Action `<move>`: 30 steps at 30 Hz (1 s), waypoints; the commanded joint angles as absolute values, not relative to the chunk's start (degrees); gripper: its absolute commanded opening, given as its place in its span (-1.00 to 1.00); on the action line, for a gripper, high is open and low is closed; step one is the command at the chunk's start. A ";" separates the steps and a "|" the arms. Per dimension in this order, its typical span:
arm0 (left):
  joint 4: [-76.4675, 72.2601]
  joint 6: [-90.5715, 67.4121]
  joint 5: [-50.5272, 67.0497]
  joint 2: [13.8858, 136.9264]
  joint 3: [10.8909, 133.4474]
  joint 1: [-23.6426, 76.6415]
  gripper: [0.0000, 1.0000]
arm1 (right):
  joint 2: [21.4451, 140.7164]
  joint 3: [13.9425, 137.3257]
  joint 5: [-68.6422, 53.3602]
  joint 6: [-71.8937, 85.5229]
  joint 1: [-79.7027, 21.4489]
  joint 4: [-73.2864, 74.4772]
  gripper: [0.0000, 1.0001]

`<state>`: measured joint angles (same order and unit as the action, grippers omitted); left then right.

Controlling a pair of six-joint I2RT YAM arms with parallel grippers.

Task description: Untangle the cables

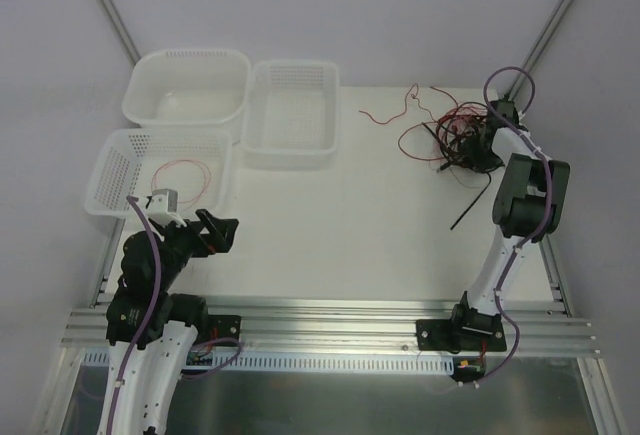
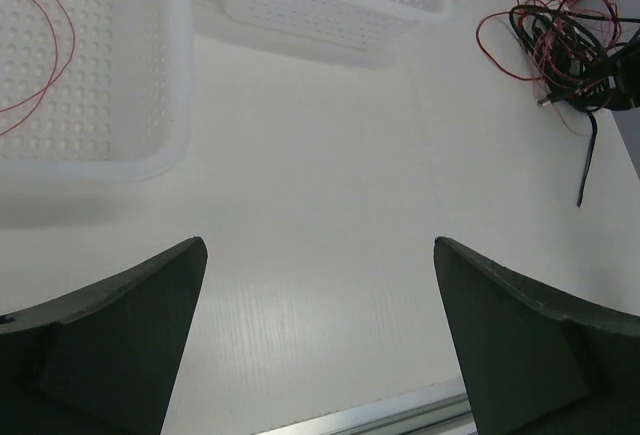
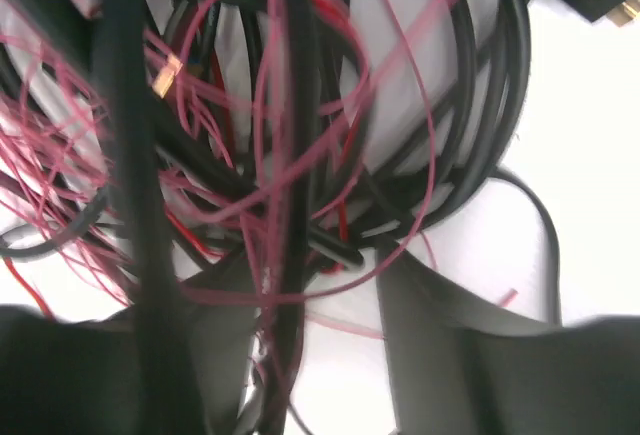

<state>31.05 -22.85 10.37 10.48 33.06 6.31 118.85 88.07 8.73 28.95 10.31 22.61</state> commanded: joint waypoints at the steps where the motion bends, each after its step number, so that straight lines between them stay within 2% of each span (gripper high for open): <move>1: 28.65 -21.18 11.87 10.81 33.13 6.15 0.98 | 115.41 83.16 7.56 30.06 10.37 22.06 -0.20; 2: 28.65 -21.18 12.13 10.81 33.05 6.15 0.98 | 114.18 80.62 7.65 29.54 10.28 22.06 -0.46; 5: 28.48 -21.18 12.65 10.64 32.96 6.15 0.98 | 109.09 77.36 8.52 26.64 9.67 23.37 -0.85; 7: 28.39 -21.18 12.74 10.37 32.87 6.15 0.98 | 104.36 74.19 9.58 24.09 8.71 24.34 -0.99; 11: 27.86 -21.27 13.71 10.20 32.52 6.15 0.98 | 94.86 67.16 10.72 20.57 5.98 26.89 -0.99; 17: 27.69 -21.09 16.26 12.30 32.43 6.15 0.98 | 78.61 53.38 10.81 16.89 -4.38 30.49 -0.99; 20: 27.33 -20.92 18.54 14.23 32.26 6.15 0.98 | 70.27 47.75 10.11 15.39 -11.50 33.39 -0.99; 24: 26.98 -20.92 21.62 17.66 32.52 6.15 0.98 | 61.21 43.69 9.32 14.42 -26.23 37.61 -0.99; 30: 26.19 -21.01 24.86 18.63 32.26 6.15 0.98 | 51.51 44.20 5.89 12.57 -44.52 41.66 -0.99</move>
<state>28.95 -22.09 20.82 18.39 32.77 6.31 55.79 42.39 7.86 14.90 -38.81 39.75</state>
